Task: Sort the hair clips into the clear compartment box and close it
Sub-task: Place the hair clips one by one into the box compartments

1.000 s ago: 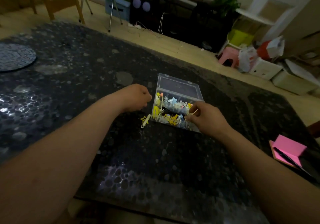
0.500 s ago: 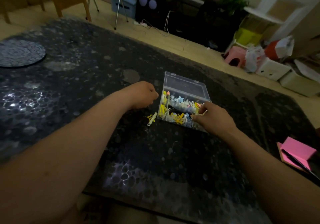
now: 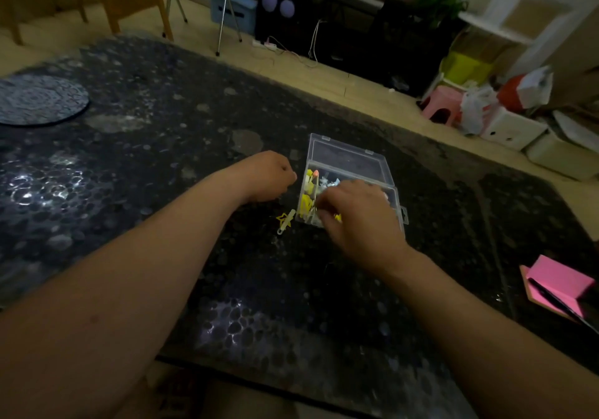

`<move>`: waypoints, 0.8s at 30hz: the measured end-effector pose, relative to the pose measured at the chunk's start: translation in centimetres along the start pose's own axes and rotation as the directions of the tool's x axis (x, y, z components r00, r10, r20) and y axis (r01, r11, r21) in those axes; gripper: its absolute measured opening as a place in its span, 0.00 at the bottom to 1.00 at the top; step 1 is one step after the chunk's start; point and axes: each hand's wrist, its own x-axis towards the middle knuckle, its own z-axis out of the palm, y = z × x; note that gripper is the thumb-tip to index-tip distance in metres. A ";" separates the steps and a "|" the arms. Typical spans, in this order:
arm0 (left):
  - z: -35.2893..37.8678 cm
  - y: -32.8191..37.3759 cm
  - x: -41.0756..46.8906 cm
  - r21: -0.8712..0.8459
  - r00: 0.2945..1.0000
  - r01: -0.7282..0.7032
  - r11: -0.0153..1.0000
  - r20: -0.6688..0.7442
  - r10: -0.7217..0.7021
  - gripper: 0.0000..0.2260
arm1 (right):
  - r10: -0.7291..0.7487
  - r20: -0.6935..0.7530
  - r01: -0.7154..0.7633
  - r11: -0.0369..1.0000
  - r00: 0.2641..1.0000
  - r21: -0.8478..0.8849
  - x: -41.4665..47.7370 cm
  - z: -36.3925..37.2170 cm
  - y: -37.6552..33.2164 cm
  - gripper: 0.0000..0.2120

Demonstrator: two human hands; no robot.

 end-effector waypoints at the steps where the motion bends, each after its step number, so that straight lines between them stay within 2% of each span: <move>1: 0.0 0.1 -0.1 0.011 1.000 -0.004 1.000 -0.001 0.005 0.09 | -0.061 0.004 0.061 0.997 0.998 -0.037 0.2 0.4 -0.8 0.05; 6: 0.1 0.5 -0.5 0.085 0.999 -0.020 0.996 -0.039 0.024 0.12 | -0.258 0.038 0.261 0.949 0.965 -0.180 1.0 2.7 -3.1 0.12; 13: -0.2 0.3 -0.2 0.032 1.000 0.001 0.999 -0.019 0.000 0.11 | -0.293 0.054 0.298 0.941 0.955 -0.158 0.1 3.8 -3.9 0.05; 16: -0.1 0.3 -0.2 0.056 1.000 -0.009 0.998 -0.020 0.011 0.12 | -0.218 0.019 0.219 0.966 0.976 -0.138 -1.4 4.2 -4.1 0.05; 19: 0.0 0.3 -0.2 0.052 1.000 -0.007 0.999 -0.024 0.009 0.12 | -0.032 -0.018 0.031 0.998 0.999 -0.049 -2.1 4.1 -4.0 0.05; 24: 0.4 0.6 -0.3 0.092 0.999 -0.021 0.996 -0.033 0.024 0.12 | 0.135 -0.049 -0.137 0.989 0.990 -0.046 -1.5 4.5 -5.1 0.10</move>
